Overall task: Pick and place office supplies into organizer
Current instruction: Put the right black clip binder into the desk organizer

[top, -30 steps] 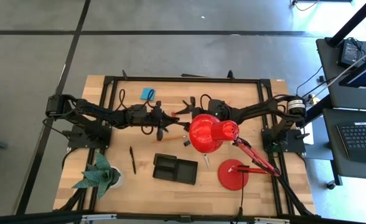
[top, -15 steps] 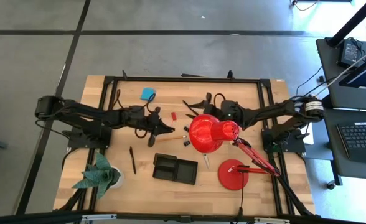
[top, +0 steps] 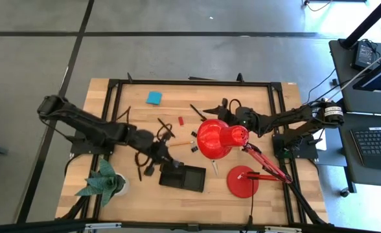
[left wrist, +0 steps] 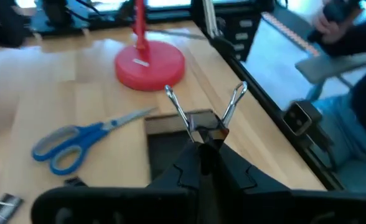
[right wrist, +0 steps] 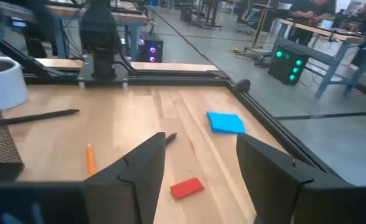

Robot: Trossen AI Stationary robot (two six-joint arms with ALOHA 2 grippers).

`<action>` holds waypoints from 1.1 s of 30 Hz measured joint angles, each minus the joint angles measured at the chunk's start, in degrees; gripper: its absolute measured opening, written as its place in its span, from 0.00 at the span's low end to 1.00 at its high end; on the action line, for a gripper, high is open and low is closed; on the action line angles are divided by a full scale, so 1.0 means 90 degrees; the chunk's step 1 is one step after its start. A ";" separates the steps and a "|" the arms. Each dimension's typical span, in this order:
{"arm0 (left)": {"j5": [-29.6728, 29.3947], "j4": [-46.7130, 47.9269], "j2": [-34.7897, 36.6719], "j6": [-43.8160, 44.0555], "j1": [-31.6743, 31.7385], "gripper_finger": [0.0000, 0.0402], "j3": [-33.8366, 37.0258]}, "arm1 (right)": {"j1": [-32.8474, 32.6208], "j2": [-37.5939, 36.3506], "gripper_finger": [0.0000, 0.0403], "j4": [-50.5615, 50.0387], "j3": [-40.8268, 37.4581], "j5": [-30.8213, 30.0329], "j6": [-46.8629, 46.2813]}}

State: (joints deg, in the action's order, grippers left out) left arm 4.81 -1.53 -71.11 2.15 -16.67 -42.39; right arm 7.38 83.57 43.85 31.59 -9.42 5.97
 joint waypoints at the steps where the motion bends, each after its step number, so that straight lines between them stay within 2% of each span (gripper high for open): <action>1: -0.0133 0.0119 -0.0006 0.0005 -0.0165 0.03 -0.0051 | 0.0018 0.0000 0.50 -0.0028 0.0002 -0.0003 -0.0038; 7: -0.0860 0.0489 -0.0200 0.0301 -0.0854 0.03 -0.0167 | 0.0080 0.0000 0.50 -0.0141 0.0001 -0.0021 -0.0315; 18: -0.0514 0.0582 -0.0734 0.0393 -0.1170 0.03 -0.0175 | 0.0077 0.0000 0.50 -0.0634 0.0002 -0.0018 -0.0785; 21: -0.0507 0.0629 -0.0874 0.0138 -0.1226 0.03 -0.0175 | 0.0078 0.0000 0.50 -0.0794 0.0005 -0.0018 -0.0959; 33: -0.0441 0.0928 -0.1255 -0.0104 -0.1126 0.03 -0.0171 | 0.0075 0.0000 0.50 -0.1075 0.0007 -0.0016 -0.0995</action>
State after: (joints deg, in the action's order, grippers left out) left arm 0.84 6.82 -82.41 1.22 -26.80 -43.93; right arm 8.06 83.57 34.17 31.66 -9.56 -2.98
